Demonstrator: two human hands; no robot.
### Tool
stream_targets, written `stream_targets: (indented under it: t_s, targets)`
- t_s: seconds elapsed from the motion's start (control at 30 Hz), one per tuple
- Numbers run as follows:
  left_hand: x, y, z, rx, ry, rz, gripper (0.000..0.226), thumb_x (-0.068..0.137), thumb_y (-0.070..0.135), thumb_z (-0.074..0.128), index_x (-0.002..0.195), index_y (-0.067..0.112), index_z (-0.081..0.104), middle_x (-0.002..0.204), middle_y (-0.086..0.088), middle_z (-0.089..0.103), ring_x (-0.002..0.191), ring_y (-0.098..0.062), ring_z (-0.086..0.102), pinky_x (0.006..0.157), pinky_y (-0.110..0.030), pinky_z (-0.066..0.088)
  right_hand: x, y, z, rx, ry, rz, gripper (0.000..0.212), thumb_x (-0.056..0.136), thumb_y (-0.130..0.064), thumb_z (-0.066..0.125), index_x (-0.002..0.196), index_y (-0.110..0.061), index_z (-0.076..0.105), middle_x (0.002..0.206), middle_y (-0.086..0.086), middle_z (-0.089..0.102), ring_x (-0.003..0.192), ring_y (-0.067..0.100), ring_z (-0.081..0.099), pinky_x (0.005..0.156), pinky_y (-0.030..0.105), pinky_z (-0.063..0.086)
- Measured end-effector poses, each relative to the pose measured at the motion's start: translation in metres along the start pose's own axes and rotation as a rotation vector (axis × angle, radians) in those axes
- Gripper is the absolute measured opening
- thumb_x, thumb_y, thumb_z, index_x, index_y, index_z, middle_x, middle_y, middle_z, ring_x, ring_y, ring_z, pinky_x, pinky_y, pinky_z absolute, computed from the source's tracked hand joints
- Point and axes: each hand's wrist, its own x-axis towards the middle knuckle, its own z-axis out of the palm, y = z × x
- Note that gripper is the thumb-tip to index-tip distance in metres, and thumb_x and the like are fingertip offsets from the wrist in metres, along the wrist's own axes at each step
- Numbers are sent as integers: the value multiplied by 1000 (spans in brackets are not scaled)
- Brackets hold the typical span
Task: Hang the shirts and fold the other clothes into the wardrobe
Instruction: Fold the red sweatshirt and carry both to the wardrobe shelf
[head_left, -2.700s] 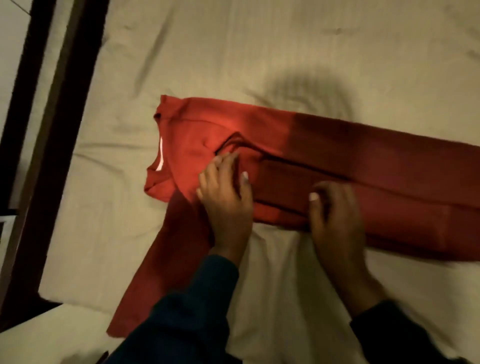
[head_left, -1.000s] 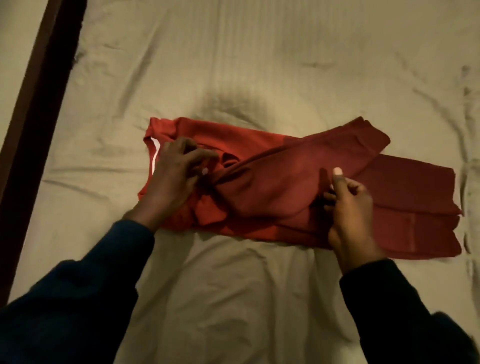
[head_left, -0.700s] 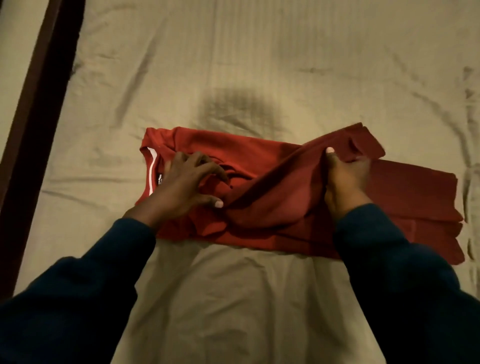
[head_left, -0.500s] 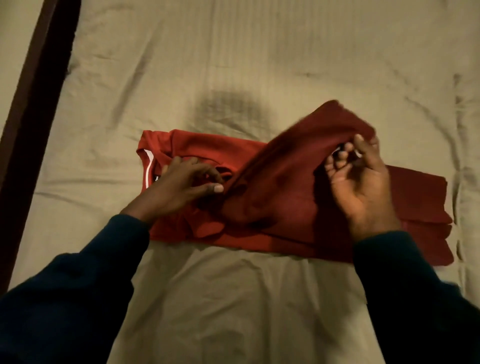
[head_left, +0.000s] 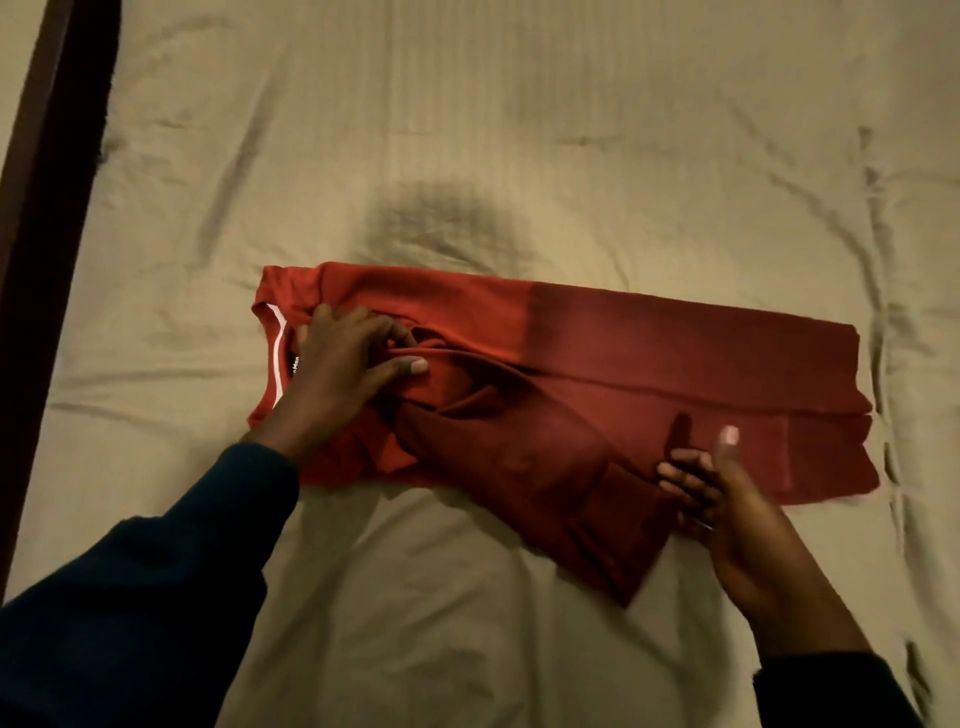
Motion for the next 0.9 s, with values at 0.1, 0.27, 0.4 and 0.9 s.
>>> stream_targets:
  t_s: [0.1, 0.27, 0.4, 0.9]
  targets:
    - [1, 9, -6, -36, 98, 90, 22, 85, 41, 68, 95, 22, 69, 95, 11, 58, 101, -25, 52, 84, -43, 40, -18, 5, 3, -335, 13, -172, 43, 76, -60, 67, 82, -18, 62, 81, -4, 65, 79, 11, 59, 69, 30, 43]
    - [-1, 30, -16, -344, 155, 36, 10, 96, 24, 65, 102, 15, 65, 93, 4, 65, 84, -10, 60, 72, -21, 46, -8, 35, 0, -532, 105, -127, 24, 82, -12, 78, 95, -24, 62, 95, 6, 70, 88, 25, 65, 75, 44, 53]
    - [-3, 35, -21, -310, 221, 39, 10, 98, 23, 63, 103, 14, 65, 95, 3, 66, 86, -10, 62, 72, -15, 47, -12, 28, -5, -435, 260, -327, 27, 85, 3, 59, 83, -22, 67, 85, 2, 72, 78, 19, 66, 79, 41, 51]
    - [25, 16, 48, 102, 147, -71, 20, 94, 29, 59, 102, 12, 63, 101, -13, 64, 99, -36, 57, 83, -45, 36, -3, 44, 57, -562, 342, -450, 42, 72, -43, 82, 99, -16, 63, 103, 9, 52, 92, 26, 55, 84, 32, 45]
